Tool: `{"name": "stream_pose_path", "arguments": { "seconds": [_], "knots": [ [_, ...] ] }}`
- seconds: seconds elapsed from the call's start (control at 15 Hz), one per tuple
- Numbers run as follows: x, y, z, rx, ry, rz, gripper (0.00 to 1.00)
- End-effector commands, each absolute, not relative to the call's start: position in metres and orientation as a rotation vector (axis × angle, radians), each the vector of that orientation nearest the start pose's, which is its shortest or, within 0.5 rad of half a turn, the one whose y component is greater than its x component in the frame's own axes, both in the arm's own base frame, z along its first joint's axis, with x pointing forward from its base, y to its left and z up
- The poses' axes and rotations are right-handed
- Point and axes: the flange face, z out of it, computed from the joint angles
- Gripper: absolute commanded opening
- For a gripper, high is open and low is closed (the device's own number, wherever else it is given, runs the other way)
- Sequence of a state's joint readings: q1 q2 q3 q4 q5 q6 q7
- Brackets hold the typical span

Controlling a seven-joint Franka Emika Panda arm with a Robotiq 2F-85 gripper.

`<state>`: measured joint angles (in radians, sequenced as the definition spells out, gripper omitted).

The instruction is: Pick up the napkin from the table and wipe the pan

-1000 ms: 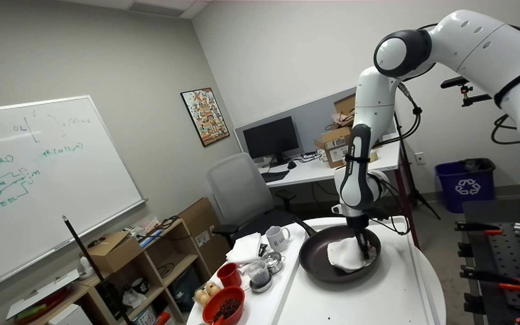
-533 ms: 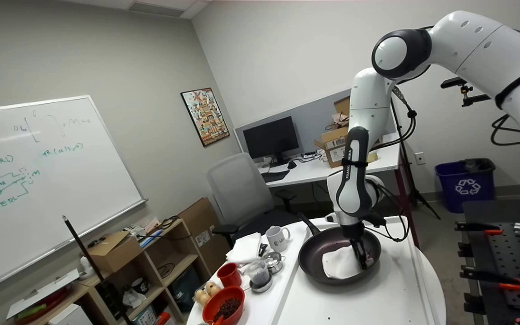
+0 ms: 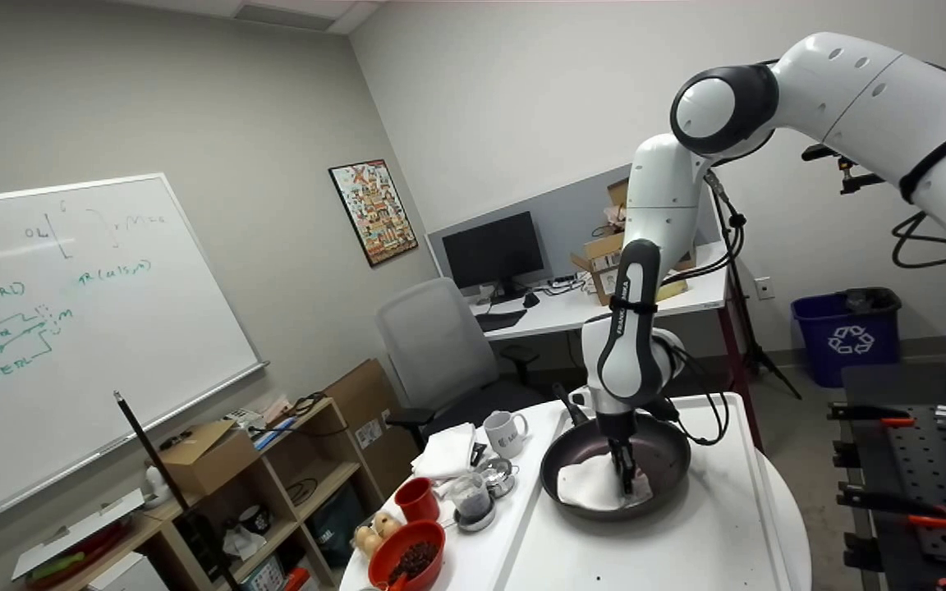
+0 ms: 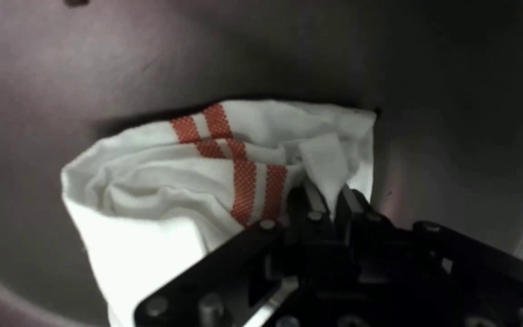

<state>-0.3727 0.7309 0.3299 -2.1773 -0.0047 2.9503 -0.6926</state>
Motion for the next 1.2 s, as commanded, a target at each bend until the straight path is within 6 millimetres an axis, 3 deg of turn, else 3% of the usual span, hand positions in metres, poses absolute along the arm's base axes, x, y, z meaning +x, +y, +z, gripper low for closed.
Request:
{"name": "stream_pose_path", "arguments": {
  "seconds": [0.0,0.27,0.53,0.93,1.13],
  "knots": [
    [0.588,-0.026,0.08,-2.88,-0.692,-0.462,0.03],
    [0.619,-0.057,0.086,-2.914,-0.514,-0.588,0.03],
    [0.619,-0.088,0.087,-2.95,-0.396,-0.635,0.03],
    [0.573,-0.127,0.107,-3.079,-0.25,-0.746,0.03],
    [0.539,-0.136,0.108,-3.143,-0.28,-0.66,0.03]
  ]
}}
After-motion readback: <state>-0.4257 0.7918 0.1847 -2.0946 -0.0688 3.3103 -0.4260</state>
